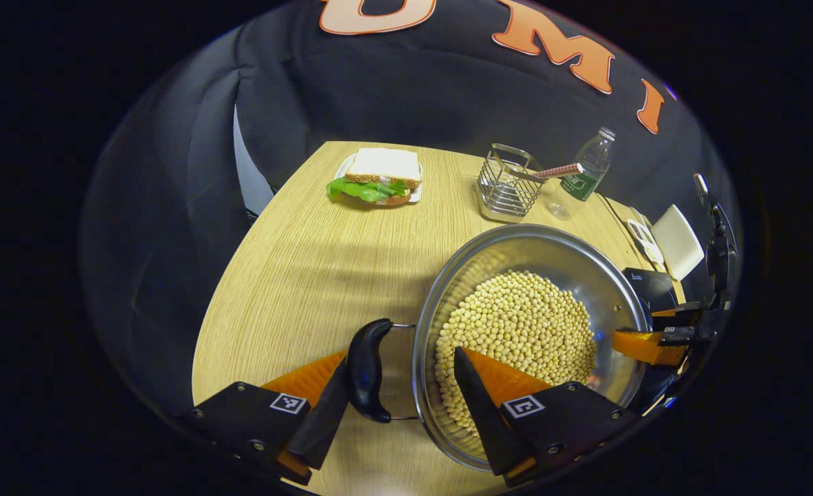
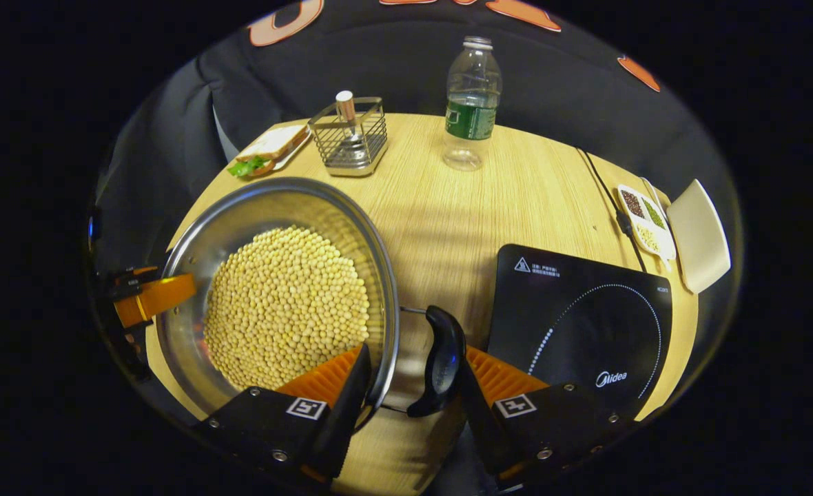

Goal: First push the handle of the pot to place it horizontally, then grasp the pot with both hands and set it on the induction cooktop.

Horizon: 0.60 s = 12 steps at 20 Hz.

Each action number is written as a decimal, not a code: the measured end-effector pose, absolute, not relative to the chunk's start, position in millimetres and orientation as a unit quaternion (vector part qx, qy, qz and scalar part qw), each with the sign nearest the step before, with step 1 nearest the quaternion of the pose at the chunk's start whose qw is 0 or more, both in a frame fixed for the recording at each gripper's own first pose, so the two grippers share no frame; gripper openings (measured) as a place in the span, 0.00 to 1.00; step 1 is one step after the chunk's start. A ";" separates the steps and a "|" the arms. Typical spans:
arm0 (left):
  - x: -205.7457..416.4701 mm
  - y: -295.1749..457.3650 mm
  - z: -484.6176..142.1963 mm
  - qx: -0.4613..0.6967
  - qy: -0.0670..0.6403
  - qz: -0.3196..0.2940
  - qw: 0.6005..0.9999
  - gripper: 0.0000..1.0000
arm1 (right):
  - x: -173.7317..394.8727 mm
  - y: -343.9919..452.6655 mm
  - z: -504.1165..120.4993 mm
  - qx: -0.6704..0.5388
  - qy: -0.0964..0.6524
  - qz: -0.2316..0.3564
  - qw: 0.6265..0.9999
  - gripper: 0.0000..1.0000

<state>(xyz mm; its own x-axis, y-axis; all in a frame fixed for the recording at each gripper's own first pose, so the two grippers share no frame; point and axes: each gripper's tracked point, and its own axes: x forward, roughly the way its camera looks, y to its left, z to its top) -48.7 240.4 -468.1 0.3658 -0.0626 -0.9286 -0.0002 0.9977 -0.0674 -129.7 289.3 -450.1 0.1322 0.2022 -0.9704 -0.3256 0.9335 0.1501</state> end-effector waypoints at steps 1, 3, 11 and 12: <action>-49.2 241.1 -469.4 -0.027 0.562 -0.018 0.826 0.88 | -129.8 289.0 -451.6 -0.045 0.640 0.174 0.747 0.74; -50.4 244.7 -474.1 -0.021 0.564 -0.015 0.825 0.88 | -127.5 291.6 -459.8 -0.044 0.641 0.178 0.745 0.74; -58.9 262.6 -494.5 -0.048 0.565 0.013 0.824 0.70 | -129.2 295.4 -479.0 0.007 0.666 0.170 0.726 0.75; -58.6 262.7 -496.0 -0.054 0.563 0.011 0.825 0.70 | -129.6 295.8 -479.4 0.014 0.667 0.170 0.726 0.74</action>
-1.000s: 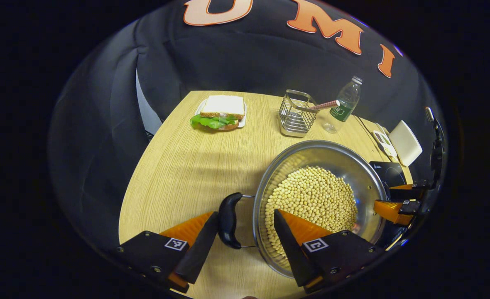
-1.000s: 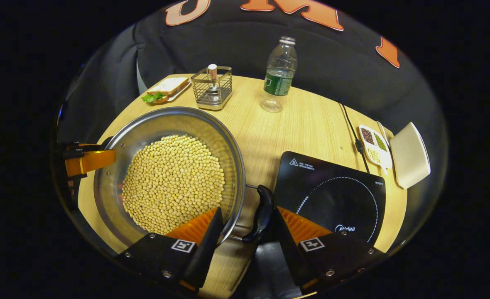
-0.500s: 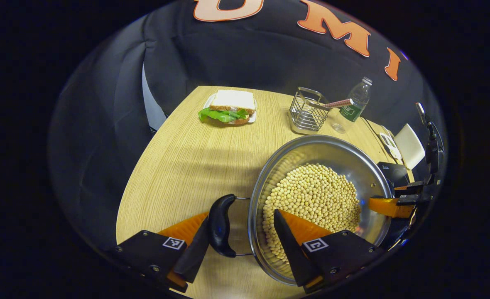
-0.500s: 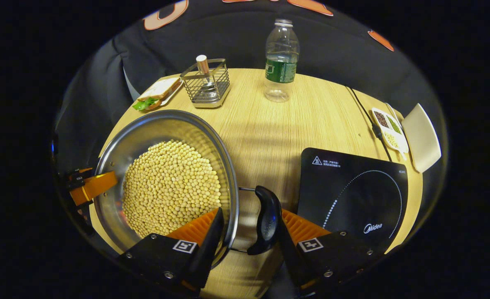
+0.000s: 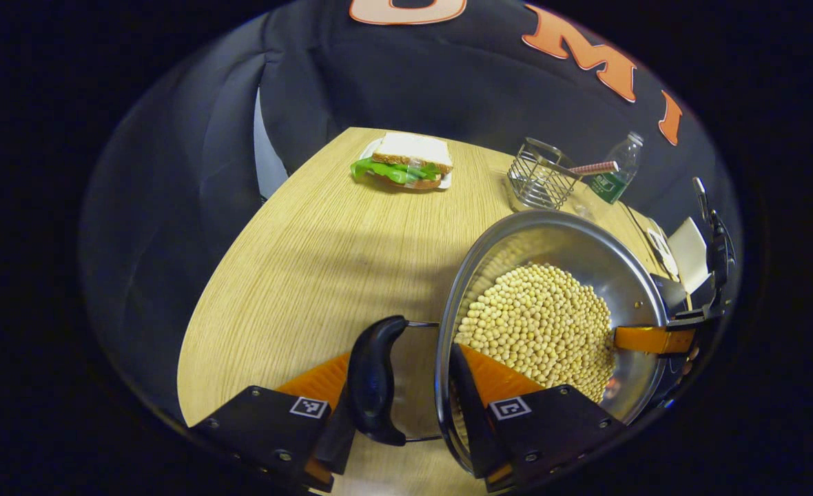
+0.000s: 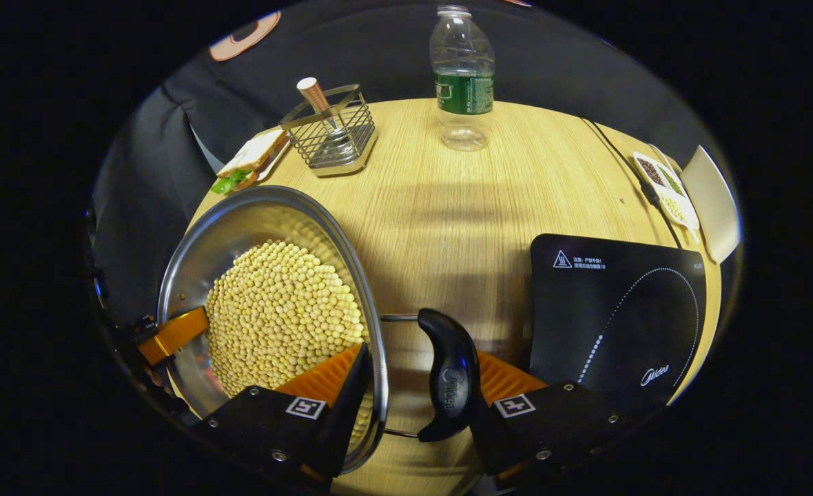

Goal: First push the handle of the pot to place it horizontally, then grasp the pot with both hands and set it on the induction cooktop.

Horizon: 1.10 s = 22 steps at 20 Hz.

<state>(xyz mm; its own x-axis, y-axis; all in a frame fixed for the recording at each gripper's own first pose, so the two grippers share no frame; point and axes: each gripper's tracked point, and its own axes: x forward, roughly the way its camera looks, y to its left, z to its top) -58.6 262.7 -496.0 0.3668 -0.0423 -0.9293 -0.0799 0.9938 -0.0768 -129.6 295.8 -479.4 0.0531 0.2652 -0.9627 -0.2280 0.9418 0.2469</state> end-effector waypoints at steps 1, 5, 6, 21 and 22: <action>-58.4 262.3 -496.4 -0.061 0.559 0.013 0.827 0.69 | -129.7 296.6 -479.6 0.020 0.667 0.171 0.725 0.72; -57.7 266.8 -494.5 -0.074 0.549 0.020 0.832 0.63 | -129.9 298.1 -480.9 0.042 0.667 0.174 0.723 0.66; -57.2 267.0 -494.0 -0.072 0.549 0.023 0.832 0.59 | -128.9 297.2 -480.4 0.045 0.668 0.175 0.722 0.64; -55.9 270.9 -460.1 -0.059 0.507 0.031 0.859 0.57 | -109.8 282.2 -469.0 0.065 0.624 0.175 0.759 0.57; -53.9 270.7 -461.6 -0.058 0.506 0.026 0.860 0.57 | -110.9 281.5 -467.0 0.068 0.622 0.170 0.761 0.56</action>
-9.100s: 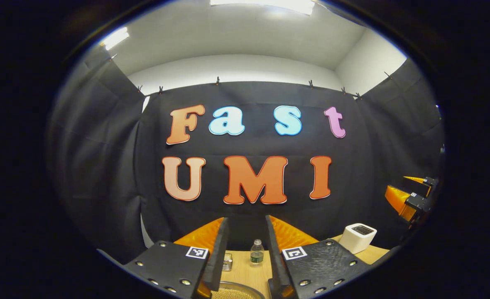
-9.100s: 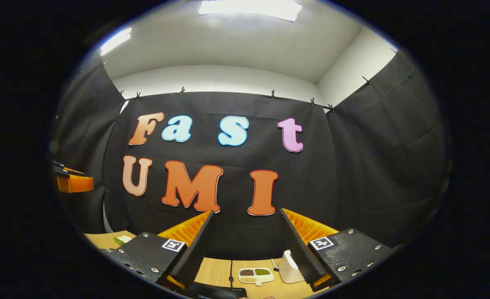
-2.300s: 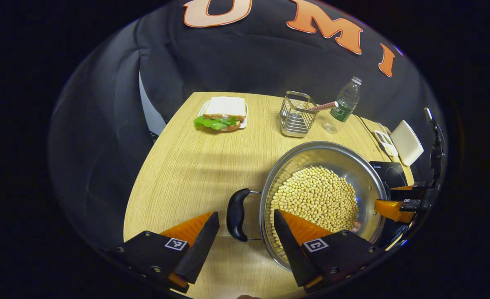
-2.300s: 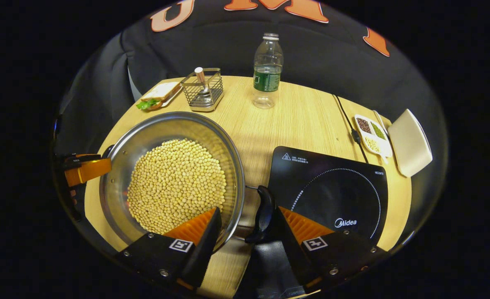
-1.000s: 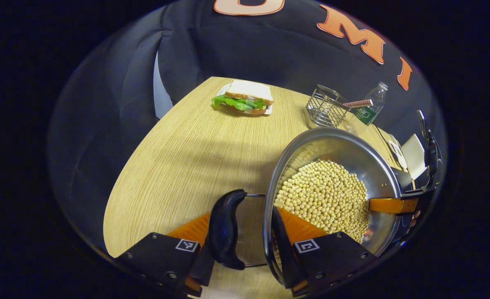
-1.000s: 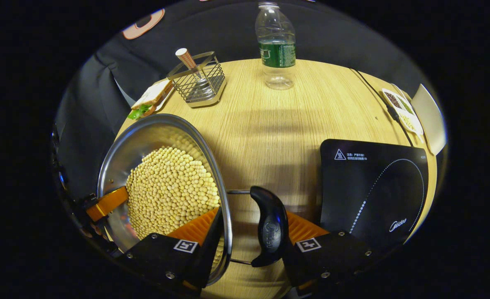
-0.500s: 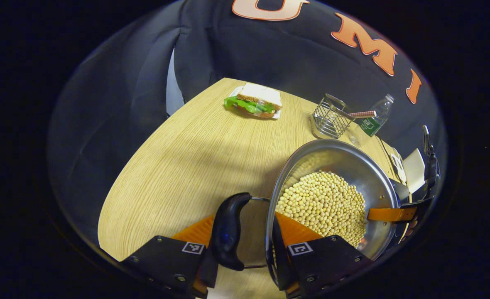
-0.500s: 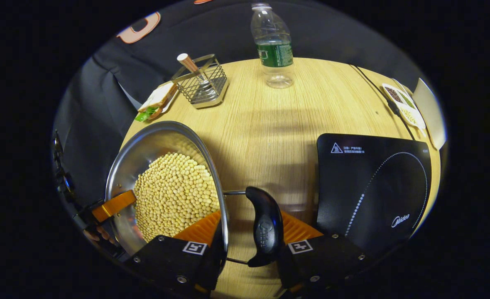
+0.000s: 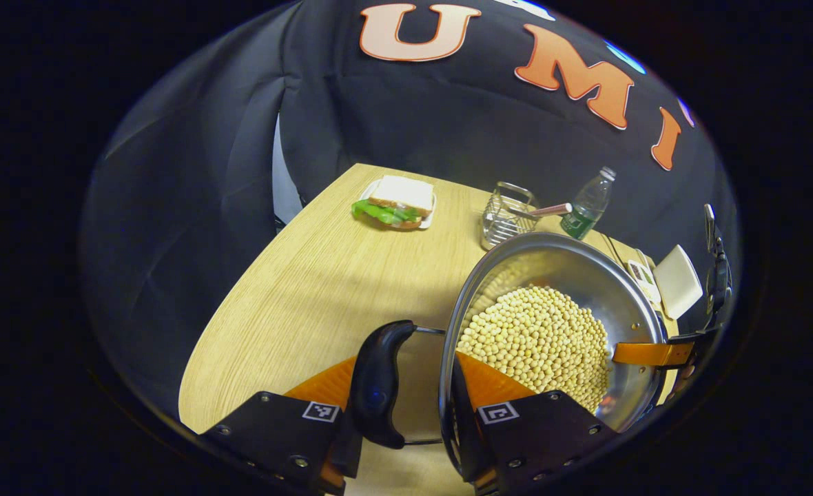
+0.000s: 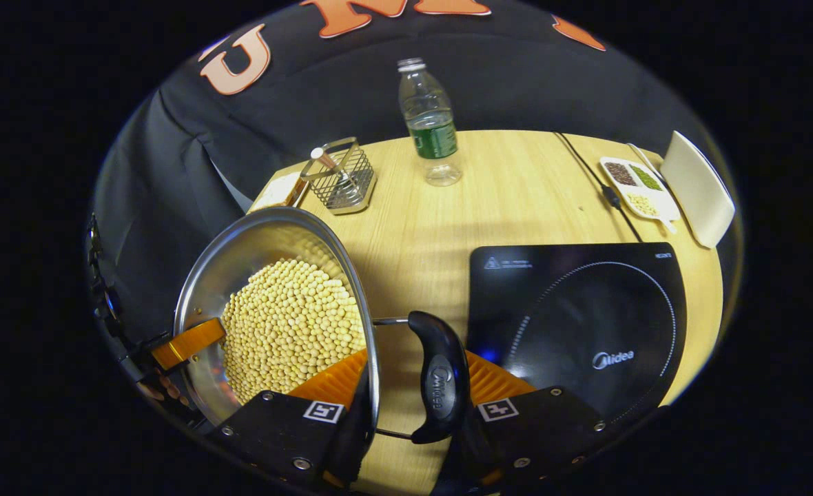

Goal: First push the handle of the pot to place it horizontally, then grasp the pot with both hands and set it on the induction cooktop.

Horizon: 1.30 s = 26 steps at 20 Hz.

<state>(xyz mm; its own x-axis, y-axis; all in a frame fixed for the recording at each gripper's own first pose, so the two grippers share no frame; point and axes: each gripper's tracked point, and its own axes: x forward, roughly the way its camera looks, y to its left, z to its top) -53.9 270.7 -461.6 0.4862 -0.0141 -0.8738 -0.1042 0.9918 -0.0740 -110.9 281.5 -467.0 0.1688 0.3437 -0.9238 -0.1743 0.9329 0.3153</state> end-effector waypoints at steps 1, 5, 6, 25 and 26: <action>-52.0 271.5 -461.7 -0.056 0.505 0.021 0.861 0.57 | -110.2 279.0 -465.9 0.071 0.619 0.166 0.764 0.56; -41.6 270.2 -461.2 -0.041 0.497 -0.003 0.867 0.57 | -113.0 279.2 -463.9 0.088 0.611 0.142 0.774 0.56; -38.3 270.3 -459.9 -0.037 0.495 -0.008 0.868 0.58 | -112.8 278.3 -463.6 0.092 0.610 0.137 0.775 0.52; -6.8 262.6 -468.6 -0.006 0.464 -0.095 0.881 0.60 | -107.2 260.8 -447.7 0.118 0.564 0.053 0.815 0.56; -5.7 265.0 -466.8 -0.007 0.465 -0.098 0.880 0.57 | -109.2 261.1 -447.1 0.117 0.564 0.050 0.816 0.56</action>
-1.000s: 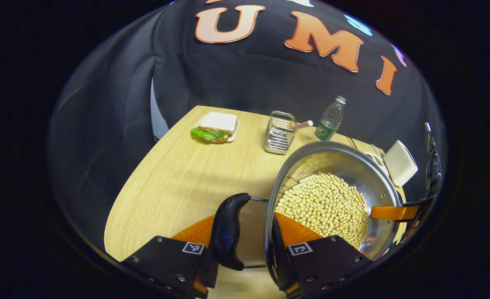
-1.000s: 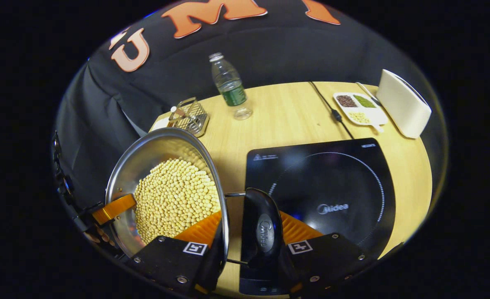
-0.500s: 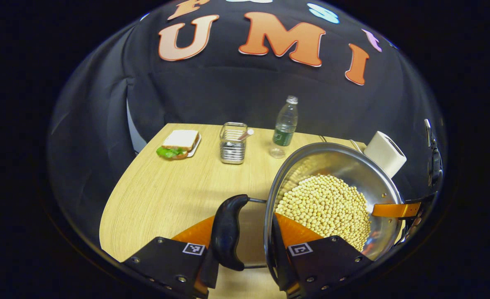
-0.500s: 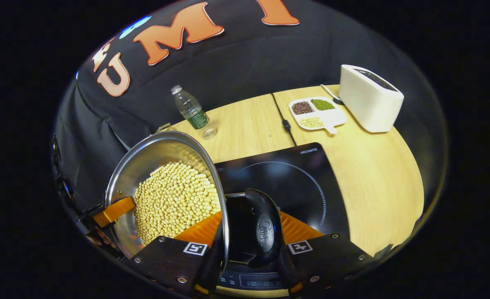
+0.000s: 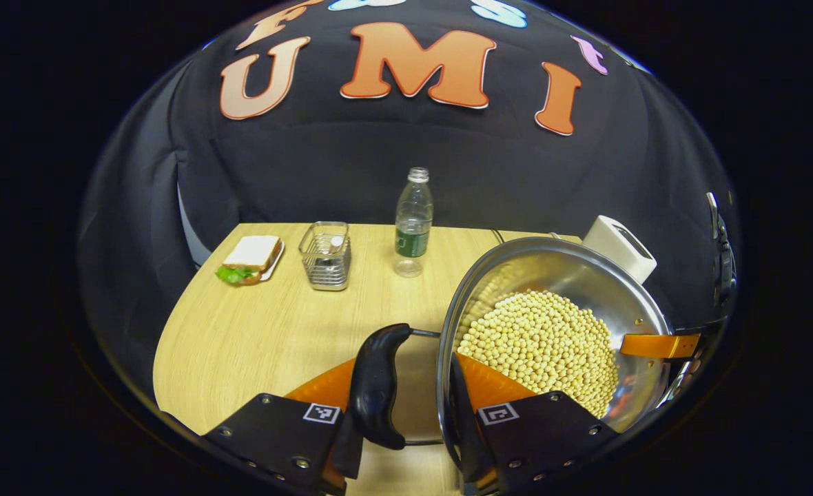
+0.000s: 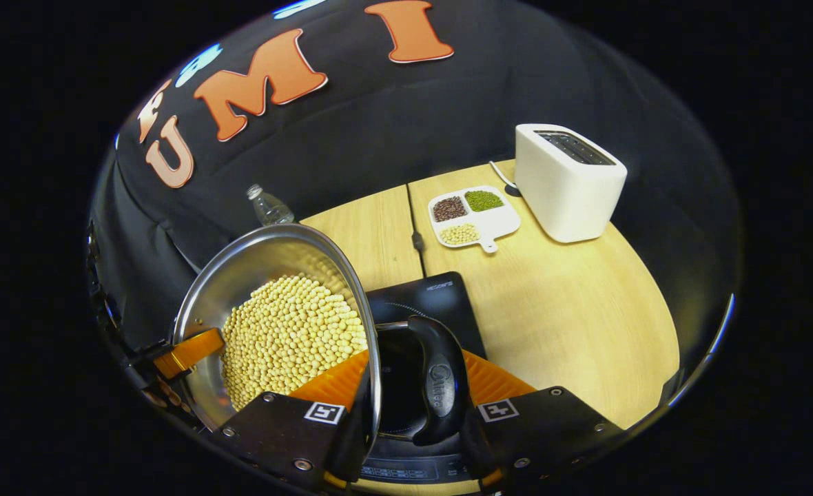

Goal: First push the handle of the pot to place it horizontally, then grasp the pot with both hands and set it on the induction cooktop.

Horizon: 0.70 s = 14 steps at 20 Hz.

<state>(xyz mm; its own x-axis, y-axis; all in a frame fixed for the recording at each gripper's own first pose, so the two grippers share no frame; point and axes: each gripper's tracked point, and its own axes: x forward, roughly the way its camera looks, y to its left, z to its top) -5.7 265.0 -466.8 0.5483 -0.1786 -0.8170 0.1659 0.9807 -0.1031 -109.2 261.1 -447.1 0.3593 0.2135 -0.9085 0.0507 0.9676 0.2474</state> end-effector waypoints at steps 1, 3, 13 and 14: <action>-3.8 267.9 -466.2 -0.007 0.466 -0.100 0.879 0.57 | -109.5 261.8 -447.3 0.116 0.563 0.046 0.817 0.56; -1.2 269.9 -468.6 -0.007 0.468 -0.104 0.877 0.60 | -108.0 263.6 -446.6 0.115 0.564 0.040 0.817 0.56; 0.4 261.0 -483.1 -0.004 0.504 -0.109 0.857 0.57 | -113.1 270.0 -454.1 0.112 0.591 0.030 0.799 0.56; 0.5 260.6 -485.1 -0.004 0.507 -0.109 0.855 0.57 | -113.3 269.8 -452.9 0.111 0.594 0.030 0.796 0.52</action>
<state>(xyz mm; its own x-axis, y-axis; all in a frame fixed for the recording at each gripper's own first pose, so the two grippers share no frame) 0.5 260.6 -485.1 0.4613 -0.1907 -0.8665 0.1830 0.9761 -0.1173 -113.3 269.8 -452.9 0.2930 0.1796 -0.9391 0.0845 0.9735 0.2126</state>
